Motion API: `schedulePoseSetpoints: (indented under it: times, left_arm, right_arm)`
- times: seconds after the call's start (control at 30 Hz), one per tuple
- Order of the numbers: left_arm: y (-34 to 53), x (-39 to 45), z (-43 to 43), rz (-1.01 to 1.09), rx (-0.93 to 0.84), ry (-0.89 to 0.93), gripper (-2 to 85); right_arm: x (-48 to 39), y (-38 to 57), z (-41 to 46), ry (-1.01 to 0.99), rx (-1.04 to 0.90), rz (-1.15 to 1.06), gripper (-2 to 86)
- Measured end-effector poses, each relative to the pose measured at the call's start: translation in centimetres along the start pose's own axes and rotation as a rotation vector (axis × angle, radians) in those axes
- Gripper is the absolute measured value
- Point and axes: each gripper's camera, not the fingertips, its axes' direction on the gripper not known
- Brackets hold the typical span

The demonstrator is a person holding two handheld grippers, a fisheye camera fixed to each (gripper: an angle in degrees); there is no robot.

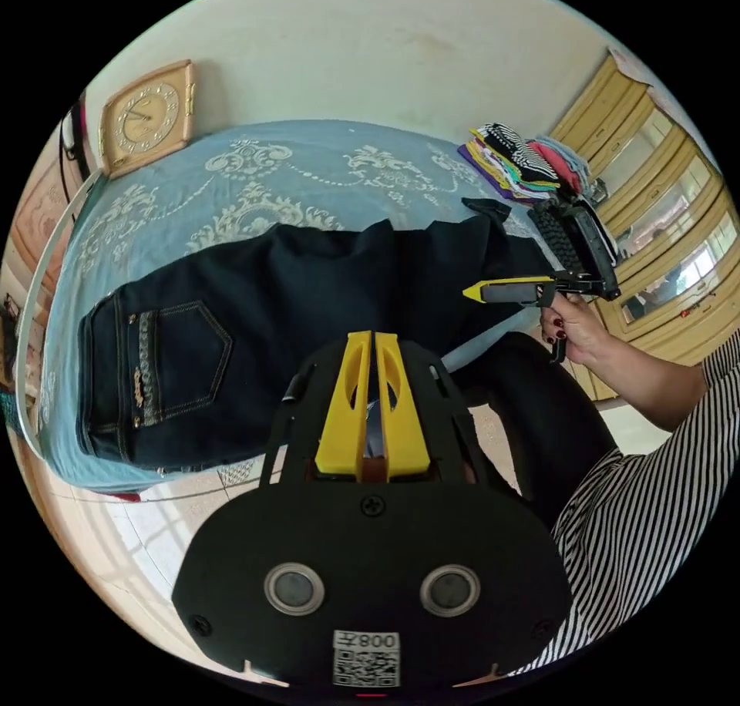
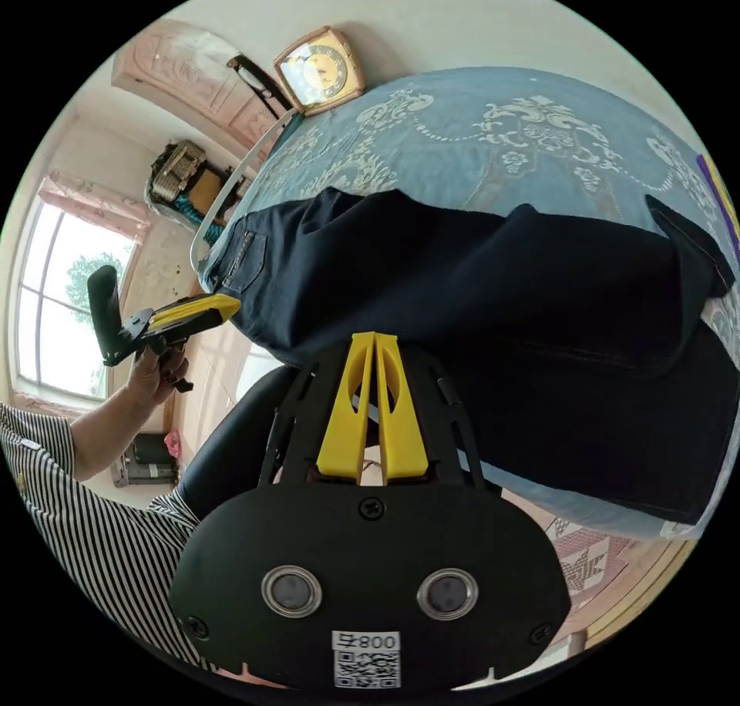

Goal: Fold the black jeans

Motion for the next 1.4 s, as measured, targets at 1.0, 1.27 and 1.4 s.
schedulePoseSetpoints:
  times: [1.0,1.27,1.4]
  left_arm:
    - [-26.7,27.7,13.3,0.451,-0.171,0.009,0.2]
    - [-30.8,30.8,18.7,0.451,-0.345,0.038,0.0]
    - [-33.1,31.9,19.4,0.466,-0.362,0.042,0.0]
  right_arm:
    - [21.0,9.8,-14.0,0.053,0.323,0.449,1.3]
    - [24.1,16.4,-11.7,0.05,0.249,0.569,1.2]
    - [24.9,17.9,-11.1,0.038,0.253,0.582,1.4]
